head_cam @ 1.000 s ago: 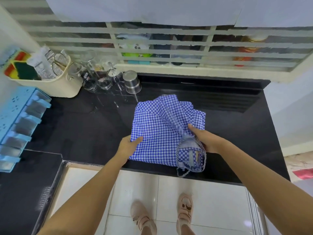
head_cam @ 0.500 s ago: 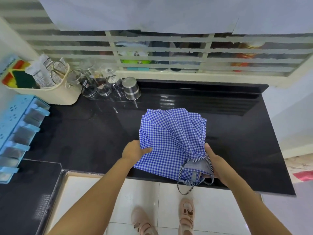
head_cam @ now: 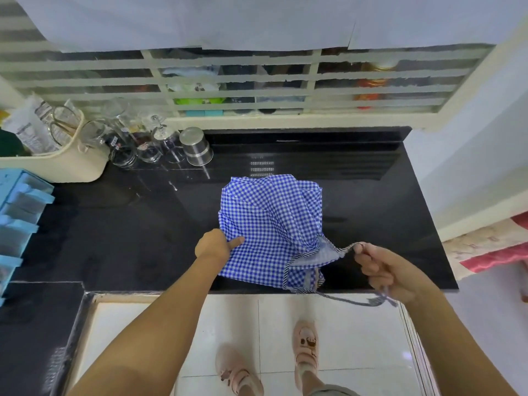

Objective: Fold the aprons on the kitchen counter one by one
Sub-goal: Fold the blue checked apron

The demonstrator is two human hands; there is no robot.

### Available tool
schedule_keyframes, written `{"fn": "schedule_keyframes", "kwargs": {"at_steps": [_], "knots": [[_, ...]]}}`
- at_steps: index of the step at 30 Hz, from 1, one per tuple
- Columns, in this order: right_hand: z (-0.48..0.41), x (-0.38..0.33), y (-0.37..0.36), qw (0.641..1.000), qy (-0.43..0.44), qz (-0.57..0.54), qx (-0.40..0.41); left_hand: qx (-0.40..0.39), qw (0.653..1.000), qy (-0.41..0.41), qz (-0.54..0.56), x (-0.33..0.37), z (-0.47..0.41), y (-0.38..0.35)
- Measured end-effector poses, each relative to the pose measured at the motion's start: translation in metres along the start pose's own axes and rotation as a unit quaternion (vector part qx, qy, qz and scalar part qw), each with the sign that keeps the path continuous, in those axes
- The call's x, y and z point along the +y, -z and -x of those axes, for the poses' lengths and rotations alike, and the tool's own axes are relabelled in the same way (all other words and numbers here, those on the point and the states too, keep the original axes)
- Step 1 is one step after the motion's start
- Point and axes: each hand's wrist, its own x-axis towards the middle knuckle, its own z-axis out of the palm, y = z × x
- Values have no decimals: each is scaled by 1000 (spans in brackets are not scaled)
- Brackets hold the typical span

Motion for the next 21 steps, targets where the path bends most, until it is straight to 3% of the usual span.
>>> {"fn": "schedule_keyframes", "kwargs": {"at_steps": [2,7,9,11,12,14,15,17,19,21], "knots": [[13,-10,9,998,27,46,40,5,1000,-2,-7,2,3,2],[21,-27,26,953,10,169,251,25,999,2,-21,6,10,2],[8,-24,33,894,-39,305,326,41,999,1,-24,7,14,-2],[-5,-16,25,791,-52,471,387,50,999,5,-17,8,19,-6],[-11,-10,15,758,-12,505,414,53,998,9,-12,9,21,-8],[-22,4,-13,734,143,499,437,58,998,10,-10,8,24,-12],[-26,10,-37,720,224,502,424,61,998,11,-5,8,24,-14],[-40,23,-85,721,293,544,314,66,997,13,33,8,22,-15],[-59,45,-119,710,265,629,174,73,995,-2,70,8,23,-17],[-86,68,-127,660,224,714,64,101,992,-32,66,5,27,-22]]}}
